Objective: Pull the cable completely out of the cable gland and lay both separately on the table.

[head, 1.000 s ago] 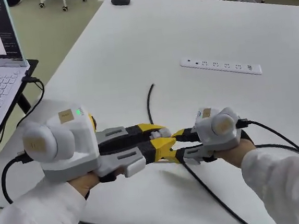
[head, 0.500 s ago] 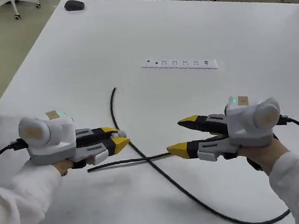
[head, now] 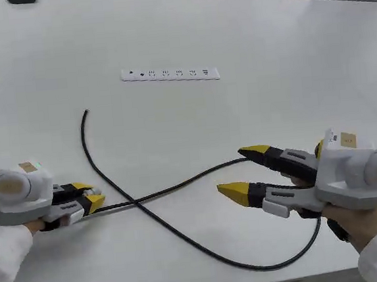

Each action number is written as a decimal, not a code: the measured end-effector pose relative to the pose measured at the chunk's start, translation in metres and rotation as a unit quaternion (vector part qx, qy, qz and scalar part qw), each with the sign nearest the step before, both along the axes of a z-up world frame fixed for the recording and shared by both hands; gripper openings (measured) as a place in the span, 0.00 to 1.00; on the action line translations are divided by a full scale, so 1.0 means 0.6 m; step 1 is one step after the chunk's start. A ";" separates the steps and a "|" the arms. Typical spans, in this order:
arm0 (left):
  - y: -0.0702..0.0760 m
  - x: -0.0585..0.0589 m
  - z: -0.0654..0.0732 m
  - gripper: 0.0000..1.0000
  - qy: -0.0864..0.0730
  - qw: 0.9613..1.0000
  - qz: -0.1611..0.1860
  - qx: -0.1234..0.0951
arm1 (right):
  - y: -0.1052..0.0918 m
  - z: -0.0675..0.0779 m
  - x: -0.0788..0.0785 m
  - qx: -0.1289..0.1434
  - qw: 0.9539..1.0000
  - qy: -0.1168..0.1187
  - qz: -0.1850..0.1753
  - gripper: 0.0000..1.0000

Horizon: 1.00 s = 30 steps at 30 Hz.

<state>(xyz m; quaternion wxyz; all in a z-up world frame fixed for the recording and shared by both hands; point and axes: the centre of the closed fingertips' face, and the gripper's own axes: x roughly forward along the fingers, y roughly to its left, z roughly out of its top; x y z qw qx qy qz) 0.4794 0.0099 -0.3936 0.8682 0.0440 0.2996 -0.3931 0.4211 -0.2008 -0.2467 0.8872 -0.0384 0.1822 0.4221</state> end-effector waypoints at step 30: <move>0.122 -0.145 0.204 0.89 -0.003 0.995 0.089 -0.036 | -0.106 -0.033 -0.066 -0.026 0.988 0.117 -0.101 0.84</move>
